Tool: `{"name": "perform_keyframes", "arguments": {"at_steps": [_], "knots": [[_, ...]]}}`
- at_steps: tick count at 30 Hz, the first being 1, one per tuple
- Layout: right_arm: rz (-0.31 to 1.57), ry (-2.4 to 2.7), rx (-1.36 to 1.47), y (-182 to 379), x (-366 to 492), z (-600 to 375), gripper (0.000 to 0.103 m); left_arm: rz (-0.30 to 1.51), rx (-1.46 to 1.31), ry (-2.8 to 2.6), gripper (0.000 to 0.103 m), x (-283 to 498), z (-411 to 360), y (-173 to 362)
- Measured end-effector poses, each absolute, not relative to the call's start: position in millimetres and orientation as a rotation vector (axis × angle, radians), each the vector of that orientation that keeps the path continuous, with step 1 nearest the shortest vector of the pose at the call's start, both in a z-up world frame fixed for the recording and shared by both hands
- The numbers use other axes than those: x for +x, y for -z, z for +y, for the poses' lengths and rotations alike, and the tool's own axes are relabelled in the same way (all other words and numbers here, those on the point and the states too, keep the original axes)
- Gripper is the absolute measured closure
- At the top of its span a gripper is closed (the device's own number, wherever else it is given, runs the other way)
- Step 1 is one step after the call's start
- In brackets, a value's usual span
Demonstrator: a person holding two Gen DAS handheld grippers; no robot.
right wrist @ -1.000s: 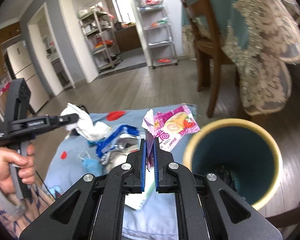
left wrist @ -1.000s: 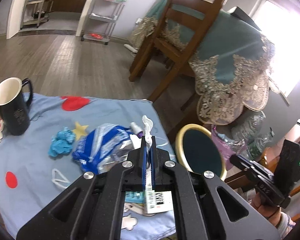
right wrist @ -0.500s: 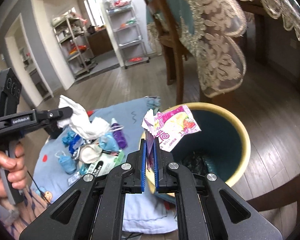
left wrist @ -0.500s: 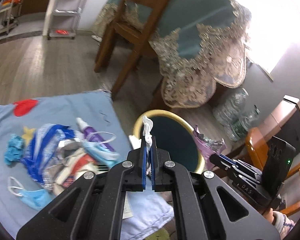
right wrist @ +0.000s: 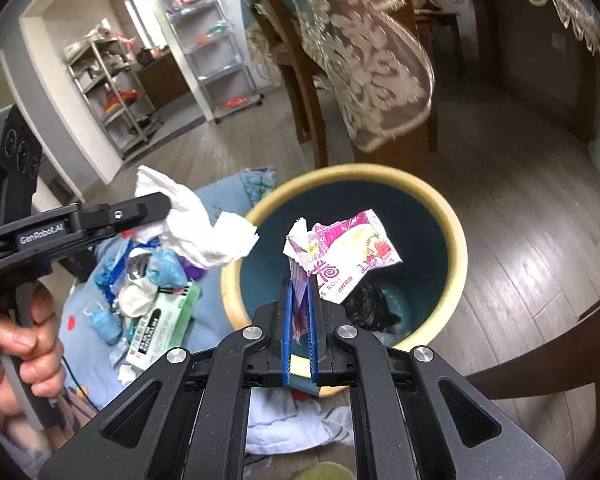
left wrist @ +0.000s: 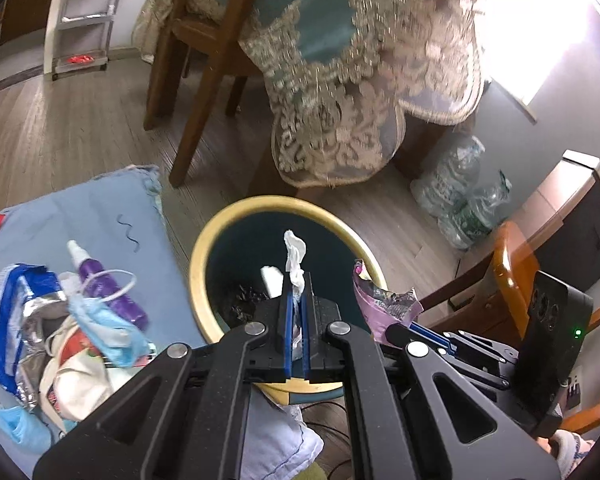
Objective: Collect trash
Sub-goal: 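Move both grippers over the bin and open them to drop the items, then return both grippers to the cushion and grasp a blue face mask with the right gripper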
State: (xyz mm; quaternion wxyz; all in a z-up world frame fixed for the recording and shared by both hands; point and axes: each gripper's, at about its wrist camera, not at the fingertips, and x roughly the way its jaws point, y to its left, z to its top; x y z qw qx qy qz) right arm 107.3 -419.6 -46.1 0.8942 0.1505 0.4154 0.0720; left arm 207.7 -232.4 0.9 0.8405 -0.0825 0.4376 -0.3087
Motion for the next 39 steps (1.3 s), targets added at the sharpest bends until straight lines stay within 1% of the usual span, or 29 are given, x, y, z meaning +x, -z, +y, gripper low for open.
{"name": "perform_keyframes", "arguments": {"at_steps": [7, 10, 11, 12, 13, 15, 17, 18, 19, 23, 26, 27, 29, 31, 39], "knots": [[0.953, -0.127, 0.321, 67, 119, -419, 0.095, 0.965, -0.148, 0.673, 0.101, 222, -253, 17], [0.982, -0.122, 0.320, 73, 121, -418, 0.092, 0.977, -0.149, 0.683, 0.101, 228, -258, 23], [0.993, -0.119, 0.319, 75, 122, -418, 0.088, 0.984, -0.148, 0.687, 0.100, 229, -260, 25], [0.997, -0.116, 0.316, 76, 122, -418, 0.084, 0.989, -0.148, 0.689, 0.097, 230, -261, 27], [0.999, -0.112, 0.315, 76, 122, -418, 0.081, 0.993, -0.146, 0.694, 0.093, 230, -262, 29], [0.996, -0.104, 0.319, 76, 122, -418, 0.072, 1.001, -0.147, 0.692, 0.083, 230, -262, 31], [0.995, -0.094, 0.320, 75, 122, -419, 0.069, 0.998, -0.158, 0.686, 0.061, 230, -260, 30], [0.992, -0.090, 0.323, 75, 122, -419, 0.067, 0.992, -0.160, 0.677, 0.056, 229, -258, 29], [0.988, -0.087, 0.325, 74, 122, -420, 0.066, 0.978, -0.160, 0.661, 0.048, 228, -254, 26], [0.961, -0.073, 0.334, 69, 121, -421, 0.059, 0.943, -0.168, 0.635, 0.044, 224, -234, 18], [0.939, -0.072, 0.344, 64, 123, -419, 0.057, 0.918, -0.171, 0.615, 0.036, 220, -213, 11], [0.928, -0.075, 0.345, 61, 124, -416, 0.054, 0.912, -0.170, 0.611, 0.035, 219, -207, 8], [0.908, -0.087, 0.346, 56, 127, -411, 0.051, 0.897, -0.158, 0.602, 0.030, 216, -194, 2], [0.895, -0.101, 0.341, 51, 130, -404, 0.049, 0.875, -0.136, 0.589, 0.027, 212, -179, -4], [0.858, -0.176, 0.307, 29, 142, -369, 0.040, 0.847, -0.120, 0.500, 0.021, 202, -109, -25]]}}
